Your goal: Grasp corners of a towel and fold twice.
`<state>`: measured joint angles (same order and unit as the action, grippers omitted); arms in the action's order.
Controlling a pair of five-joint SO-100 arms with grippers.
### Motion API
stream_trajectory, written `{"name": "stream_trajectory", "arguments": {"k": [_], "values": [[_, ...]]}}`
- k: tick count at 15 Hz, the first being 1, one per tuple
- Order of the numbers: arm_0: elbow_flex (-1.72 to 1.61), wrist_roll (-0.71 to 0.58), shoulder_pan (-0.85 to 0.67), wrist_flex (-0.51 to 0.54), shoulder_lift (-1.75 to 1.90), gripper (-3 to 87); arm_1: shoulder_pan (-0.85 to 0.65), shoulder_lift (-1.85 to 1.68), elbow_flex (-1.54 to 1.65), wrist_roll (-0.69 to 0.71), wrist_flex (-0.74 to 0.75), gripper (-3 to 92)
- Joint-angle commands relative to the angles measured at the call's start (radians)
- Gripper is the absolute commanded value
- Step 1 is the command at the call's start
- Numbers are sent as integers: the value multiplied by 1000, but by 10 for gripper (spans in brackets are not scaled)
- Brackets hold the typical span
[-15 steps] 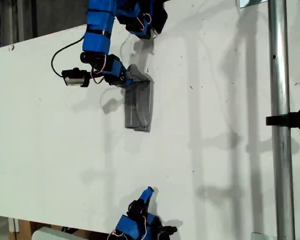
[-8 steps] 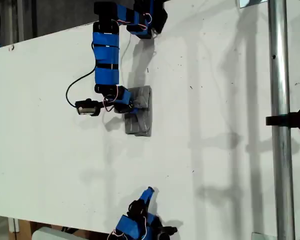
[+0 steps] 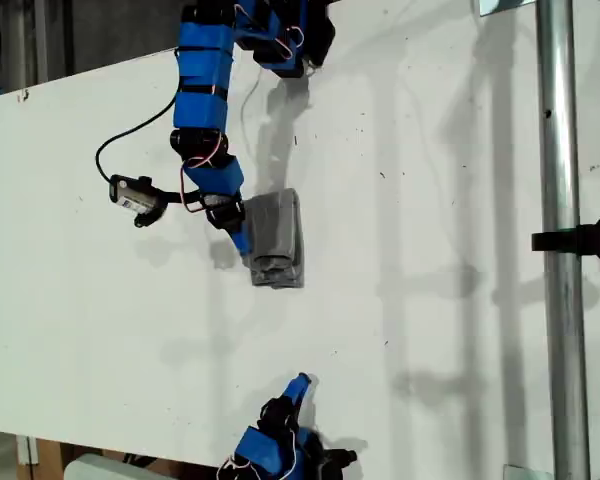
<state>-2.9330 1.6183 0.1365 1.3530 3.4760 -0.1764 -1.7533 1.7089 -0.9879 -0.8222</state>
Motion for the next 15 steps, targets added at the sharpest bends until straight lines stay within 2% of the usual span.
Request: {"name": "stream_trajectory", "arguments": {"k": [1, 3, 5, 6, 8, 9, 10, 11, 12, 13, 14, 15], "values": [[-17, -15, -18, -28, 6, -24, -35, -469, 325, -26, -106, 23], [-75, -20, -51, -49, 6, -25, -66, -1019, 762, -146, -233, -3], [-146, 40, -78, -78, 6, -26, -57, -1351, 963, -224, -422, -3], [-179, 35, -86, -123, 6, -26, -57, -1453, 1025, -258, -492, -3], [-184, 201, -89, -49, 3, -26, -69, -1528, 1120, -327, -586, -3], [-184, 232, -87, -49, 3, -24, -72, -1539, 1183, -376, -597, 4], [-184, 204, -94, -49, 3, -24, -41, -1526, 1187, -468, -635, 73], [-184, 72, -94, -49, 3, -24, 17, -1529, 1186, -523, -641, 103], [-184, -132, -94, -49, 3, -24, 54, -1537, 1184, -515, -643, 100], [-184, -436, -94, -49, 3, -24, 80, -1537, 1186, -515, -643, 103], [-186, -673, -86, -63, 3, -24, 98, -1537, 1186, -515, -643, 103], [-186, -635, -87, -57, 3, -24, 107, -1537, 1186, -515, -643, 103]]}}
